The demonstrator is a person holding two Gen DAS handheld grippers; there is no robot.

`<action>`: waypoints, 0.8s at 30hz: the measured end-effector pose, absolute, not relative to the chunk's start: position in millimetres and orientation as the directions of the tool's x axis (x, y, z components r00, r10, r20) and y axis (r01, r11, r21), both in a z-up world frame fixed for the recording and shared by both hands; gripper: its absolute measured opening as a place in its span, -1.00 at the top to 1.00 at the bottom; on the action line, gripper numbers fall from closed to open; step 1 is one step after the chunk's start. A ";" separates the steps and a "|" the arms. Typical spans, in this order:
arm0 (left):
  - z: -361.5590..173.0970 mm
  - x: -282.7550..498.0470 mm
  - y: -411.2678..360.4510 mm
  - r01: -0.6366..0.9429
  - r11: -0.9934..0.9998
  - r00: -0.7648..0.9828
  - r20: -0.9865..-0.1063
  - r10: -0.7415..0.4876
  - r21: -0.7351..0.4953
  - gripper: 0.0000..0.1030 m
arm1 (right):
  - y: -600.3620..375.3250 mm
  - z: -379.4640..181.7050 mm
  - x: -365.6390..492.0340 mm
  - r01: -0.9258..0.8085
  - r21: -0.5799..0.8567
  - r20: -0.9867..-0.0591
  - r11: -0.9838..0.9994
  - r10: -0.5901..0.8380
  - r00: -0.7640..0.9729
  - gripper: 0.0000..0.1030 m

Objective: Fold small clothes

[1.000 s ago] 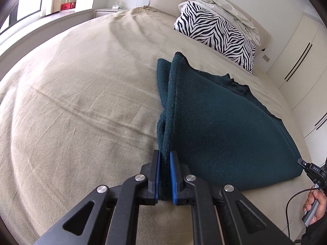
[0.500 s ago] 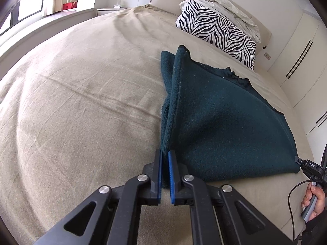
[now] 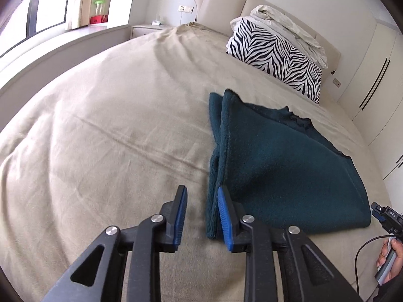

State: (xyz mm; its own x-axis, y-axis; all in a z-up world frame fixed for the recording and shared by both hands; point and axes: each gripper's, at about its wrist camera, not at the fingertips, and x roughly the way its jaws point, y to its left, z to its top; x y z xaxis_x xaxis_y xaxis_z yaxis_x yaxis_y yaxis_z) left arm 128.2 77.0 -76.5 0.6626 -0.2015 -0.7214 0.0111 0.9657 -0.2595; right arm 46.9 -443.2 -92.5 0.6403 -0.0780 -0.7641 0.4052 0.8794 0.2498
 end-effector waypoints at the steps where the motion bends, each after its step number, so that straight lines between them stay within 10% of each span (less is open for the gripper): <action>1: -67.4 133.0 71.9 0.028 0.971 0.681 -0.707 -0.192 -0.237 0.29 | -441.7 -82.9 43.1 0.406 0.250 -0.745 0.879 -0.093 0.660 0.04; 13: -68.5 266.3 -24.5 0.138 0.990 0.733 -0.674 -0.088 0.021 0.15 | -363.2 -63.3 158.0 0.088 0.541 -0.625 0.836 0.330 0.708 -0.04; 17: -109.4 303.5 -22.9 0.087 0.994 0.671 -0.741 -0.011 0.064 -0.38 | -333.7 -93.2 216.7 0.056 0.633 -0.618 0.772 0.460 0.637 -0.04; 24: -128.1 317.2 2.2 0.050 0.994 0.645 -0.757 -0.105 -0.095 -0.72 | -392.5 -141.2 241.5 0.167 0.761 -0.521 0.627 0.438 0.732 0.40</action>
State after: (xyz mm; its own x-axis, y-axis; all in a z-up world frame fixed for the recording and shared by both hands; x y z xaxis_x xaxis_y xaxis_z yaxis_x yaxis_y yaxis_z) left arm 317.2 2.2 -128.1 0.6451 -0.1050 -0.7568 0.0498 0.9942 -0.0955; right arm 241.5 -392.5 -141.2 0.7323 0.4382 -0.5212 0.1670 0.6265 0.7613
